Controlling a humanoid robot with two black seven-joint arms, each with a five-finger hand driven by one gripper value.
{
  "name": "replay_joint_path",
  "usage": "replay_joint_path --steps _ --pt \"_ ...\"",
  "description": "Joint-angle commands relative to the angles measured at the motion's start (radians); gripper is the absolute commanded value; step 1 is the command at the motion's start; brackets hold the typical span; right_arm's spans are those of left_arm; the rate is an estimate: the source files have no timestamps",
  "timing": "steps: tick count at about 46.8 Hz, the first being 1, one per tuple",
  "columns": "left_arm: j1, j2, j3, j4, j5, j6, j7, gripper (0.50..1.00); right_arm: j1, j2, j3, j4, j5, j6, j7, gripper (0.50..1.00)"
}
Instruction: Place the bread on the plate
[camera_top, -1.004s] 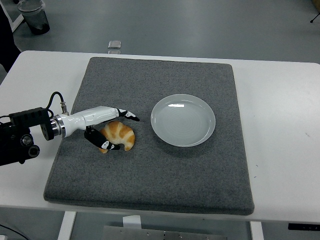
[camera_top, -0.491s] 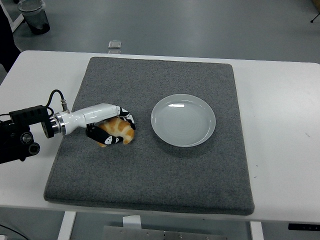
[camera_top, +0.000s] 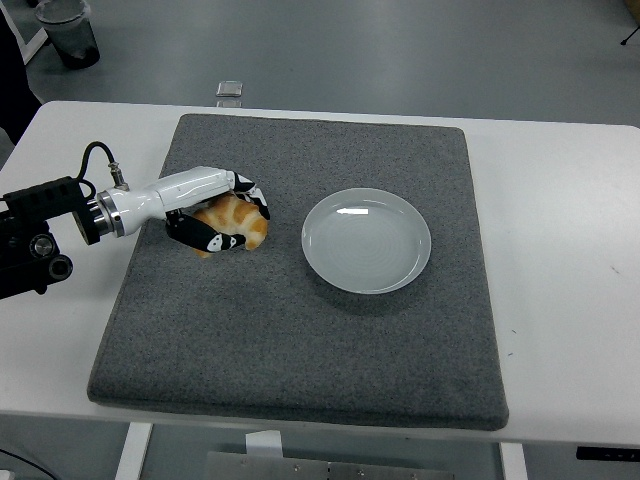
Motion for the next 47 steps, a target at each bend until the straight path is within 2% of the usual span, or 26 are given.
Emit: replay_joint_path --steps 1,17,24,39,47 --pt "-0.009 0.015 -0.015 0.008 0.000 -0.001 0.000 0.500 0.000 0.000 0.000 0.000 0.000 0.001 0.001 0.930" --pt "-0.156 0.126 -0.036 0.015 -0.004 -0.021 -0.003 0.500 -0.001 0.000 0.000 0.000 0.001 0.004 -0.001 0.930" --pt "-0.223 0.159 -0.038 0.015 -0.005 -0.059 -0.003 0.500 0.000 0.000 0.000 0.000 0.000 0.004 -0.001 0.930" --pt "-0.322 0.181 -0.102 0.018 -0.006 -0.150 -0.003 0.500 0.000 0.000 0.000 0.000 0.001 0.004 -0.001 0.932" --pt "-0.332 0.169 -0.101 0.023 -0.003 -0.153 -0.001 0.500 0.000 0.000 0.000 0.000 0.000 0.004 -0.001 0.932"
